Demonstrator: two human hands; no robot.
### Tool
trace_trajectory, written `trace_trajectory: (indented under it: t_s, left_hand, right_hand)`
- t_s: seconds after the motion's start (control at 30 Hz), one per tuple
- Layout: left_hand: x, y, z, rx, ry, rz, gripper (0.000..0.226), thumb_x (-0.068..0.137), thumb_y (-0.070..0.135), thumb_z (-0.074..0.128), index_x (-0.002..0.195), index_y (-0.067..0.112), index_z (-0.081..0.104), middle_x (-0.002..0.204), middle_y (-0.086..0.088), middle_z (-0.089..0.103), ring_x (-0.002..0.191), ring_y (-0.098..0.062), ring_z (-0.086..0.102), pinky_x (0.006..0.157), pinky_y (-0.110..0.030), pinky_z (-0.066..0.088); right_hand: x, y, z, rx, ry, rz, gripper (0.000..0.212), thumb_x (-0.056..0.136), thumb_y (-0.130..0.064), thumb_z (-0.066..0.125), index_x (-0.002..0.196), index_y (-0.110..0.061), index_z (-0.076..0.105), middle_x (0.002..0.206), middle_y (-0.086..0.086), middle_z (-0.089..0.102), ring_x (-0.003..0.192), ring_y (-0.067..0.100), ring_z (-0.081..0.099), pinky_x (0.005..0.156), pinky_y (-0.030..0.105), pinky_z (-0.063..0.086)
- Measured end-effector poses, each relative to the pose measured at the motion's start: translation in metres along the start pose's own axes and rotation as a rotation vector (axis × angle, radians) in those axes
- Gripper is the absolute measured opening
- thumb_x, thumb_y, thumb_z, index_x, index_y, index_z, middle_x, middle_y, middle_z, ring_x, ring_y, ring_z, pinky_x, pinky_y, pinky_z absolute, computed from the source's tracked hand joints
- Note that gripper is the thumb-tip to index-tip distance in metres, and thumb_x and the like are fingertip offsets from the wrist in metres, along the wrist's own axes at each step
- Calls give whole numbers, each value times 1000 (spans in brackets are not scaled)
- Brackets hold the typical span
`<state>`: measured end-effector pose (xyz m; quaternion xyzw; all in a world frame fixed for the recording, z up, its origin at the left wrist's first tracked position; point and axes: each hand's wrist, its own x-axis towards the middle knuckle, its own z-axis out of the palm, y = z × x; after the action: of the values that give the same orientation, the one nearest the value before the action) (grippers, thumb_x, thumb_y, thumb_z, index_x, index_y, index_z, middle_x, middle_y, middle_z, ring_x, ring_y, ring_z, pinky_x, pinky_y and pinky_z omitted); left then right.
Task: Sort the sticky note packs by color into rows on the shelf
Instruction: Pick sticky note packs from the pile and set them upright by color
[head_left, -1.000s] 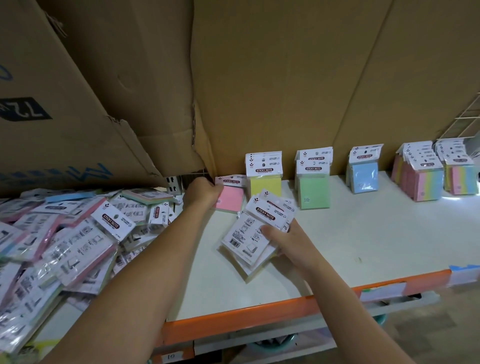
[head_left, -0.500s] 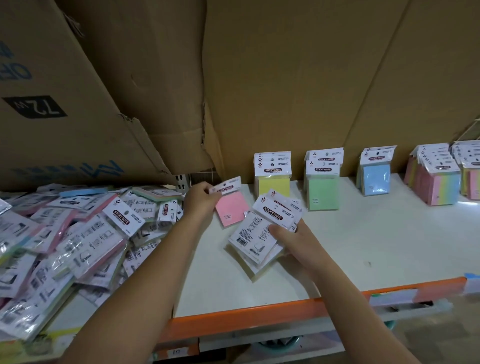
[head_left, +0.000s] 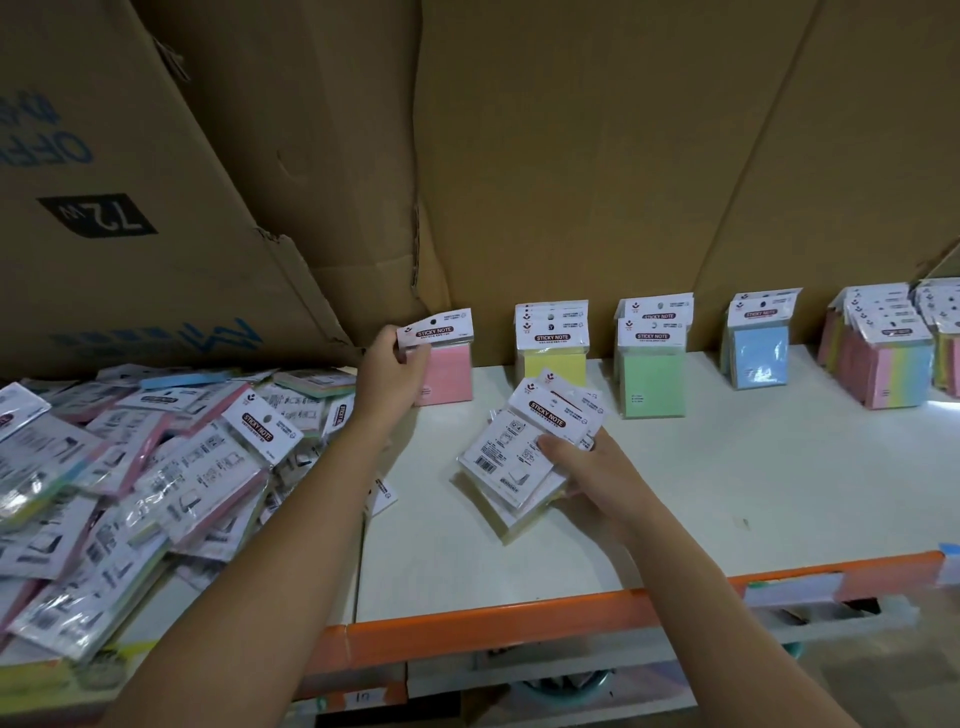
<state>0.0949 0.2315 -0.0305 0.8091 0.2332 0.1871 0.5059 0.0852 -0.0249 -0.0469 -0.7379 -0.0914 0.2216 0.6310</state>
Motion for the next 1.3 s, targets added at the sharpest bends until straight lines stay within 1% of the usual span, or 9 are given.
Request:
trace_trajectory:
  t_s: [0.13,0.33,0.47,0.6,0.73,0.83,1.0,1.17,1.3]
  left_hand:
    - [-5,-6,2,-36,9,-54,36,84,2,65,109,24,50,93,11,58,83,-5,58,62,-21,49]
    - [-8,-2,10,-55,63,-141,19,87,7,63,102,14,53,96,-2,60,84,-19,61,73,-33,54]
    - [-13,-1,12,-25,77,-142,19,89,9,62,103,15,50,92,1,55,74,-10,52,56,-21,37]
    - [-23,3,8,-29,70,-157,33,90,12,63,120,8,48,112,-7,60,97,-25,59,72,-31,46]
    - [-53,16,1,127,73,-81,44,96,22,60,134,8,45,132,-11,52,115,-27,56,84,-33,43]
    - [-98,21,-5,221,-64,38,48,98,33,56,140,15,42,130,-3,54,104,-20,58,84,-32,45]
    - [-171,23,-6,372,-498,211,96,72,73,60,149,35,17,144,9,30,127,-12,38,103,-36,44]
    - [-180,6,-12,288,-494,187,103,72,47,77,149,43,8,134,4,33,122,-16,45,93,-27,48]
    - [-188,-3,-28,-24,-466,158,87,65,58,73,135,60,22,121,22,34,111,5,49,83,-10,46]
  right_hand:
    - [1,3,-1,-5,-8,-13,24,90,-29,64,112,-19,64,99,-3,77,89,16,75,64,27,56]
    - [0,4,-1,7,-18,-8,19,96,-20,62,114,-17,64,98,-2,78,88,15,75,59,19,54]
    - [0,3,-1,-1,-16,-13,20,96,-22,63,115,-18,63,99,-3,77,89,15,75,63,26,57]
    - [0,4,-1,6,-3,-3,23,94,-22,64,117,-19,64,103,-2,77,95,17,74,83,42,59]
    - [-6,1,0,12,9,4,20,95,-22,64,114,-19,64,100,-3,77,92,16,74,75,35,60]
    - [-15,1,5,80,59,31,19,93,-19,65,112,-17,65,99,-1,77,91,19,74,72,33,59]
    - [-41,-2,26,307,44,17,23,92,-3,62,114,-8,63,94,9,77,80,21,75,56,25,56]
    - [-62,-13,41,213,63,8,50,80,-39,72,122,-16,58,110,6,74,101,26,72,87,49,57]
    - [-83,-18,52,218,10,-3,55,76,-55,70,121,-26,58,113,4,73,104,27,71,80,44,58]
